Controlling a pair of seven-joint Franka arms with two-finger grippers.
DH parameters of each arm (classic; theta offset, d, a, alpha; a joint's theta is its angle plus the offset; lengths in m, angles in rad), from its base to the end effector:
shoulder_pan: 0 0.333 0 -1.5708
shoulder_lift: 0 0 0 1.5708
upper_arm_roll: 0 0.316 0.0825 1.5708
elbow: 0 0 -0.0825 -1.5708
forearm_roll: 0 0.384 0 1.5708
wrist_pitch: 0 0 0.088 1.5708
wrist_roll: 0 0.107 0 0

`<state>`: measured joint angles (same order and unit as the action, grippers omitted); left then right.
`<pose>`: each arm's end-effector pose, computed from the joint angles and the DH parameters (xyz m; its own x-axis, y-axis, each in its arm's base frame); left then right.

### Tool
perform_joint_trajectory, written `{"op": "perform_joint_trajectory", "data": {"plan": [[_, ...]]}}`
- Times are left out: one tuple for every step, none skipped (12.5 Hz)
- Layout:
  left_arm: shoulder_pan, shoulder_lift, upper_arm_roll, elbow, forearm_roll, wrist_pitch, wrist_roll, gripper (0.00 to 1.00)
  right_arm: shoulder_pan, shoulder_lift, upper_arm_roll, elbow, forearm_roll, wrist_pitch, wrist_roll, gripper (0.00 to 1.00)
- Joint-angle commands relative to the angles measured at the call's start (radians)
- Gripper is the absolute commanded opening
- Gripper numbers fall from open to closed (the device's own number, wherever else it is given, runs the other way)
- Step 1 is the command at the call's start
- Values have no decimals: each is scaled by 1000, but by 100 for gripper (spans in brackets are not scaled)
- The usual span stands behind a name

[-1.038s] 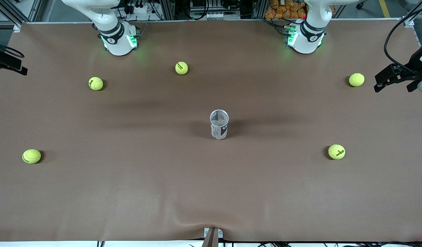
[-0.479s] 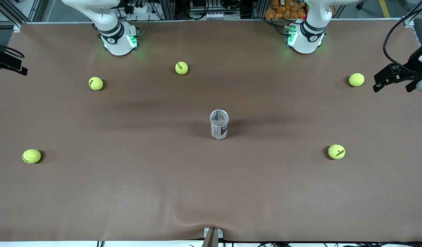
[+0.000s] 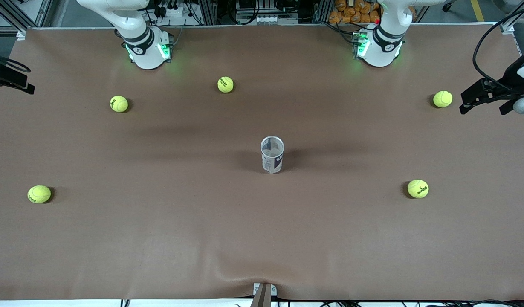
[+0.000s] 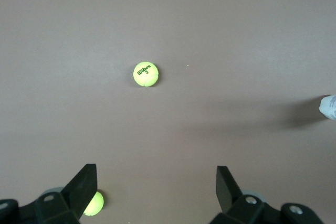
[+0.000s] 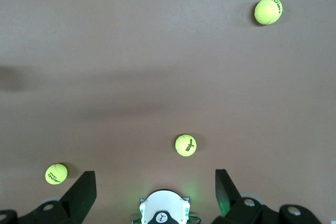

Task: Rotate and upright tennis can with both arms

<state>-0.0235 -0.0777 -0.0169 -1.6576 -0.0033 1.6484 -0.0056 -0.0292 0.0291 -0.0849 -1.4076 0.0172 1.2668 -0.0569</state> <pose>0.5371 -0.0224 0.6327 0.9971 -0.0345 0.0684 -0.0347 -0.9994 0.0024 0.5267 -0.0573 0.6593 0.9845 -0.0508 -0.1678 -0.0556 -0.9982 -0.0242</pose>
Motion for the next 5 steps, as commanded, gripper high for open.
{"op": "perform_joint_trajectory", "data": {"plan": [[-32,4,-6,9,-14,-13,-7,100,14,9,1,3,4,-3,3,100],[-30,6,-8,4,-14,-16,1,100,15,11,1,3,4,-1,3,100],[-26,7,-6,1,-15,-18,4,100,15,11,1,3,4,-1,3,100],[-24,7,-6,2,-14,-22,3,100,15,11,1,3,4,-3,3,100],[-24,6,-6,6,-14,-30,3,100,15,11,1,3,4,-3,3,100]]}}
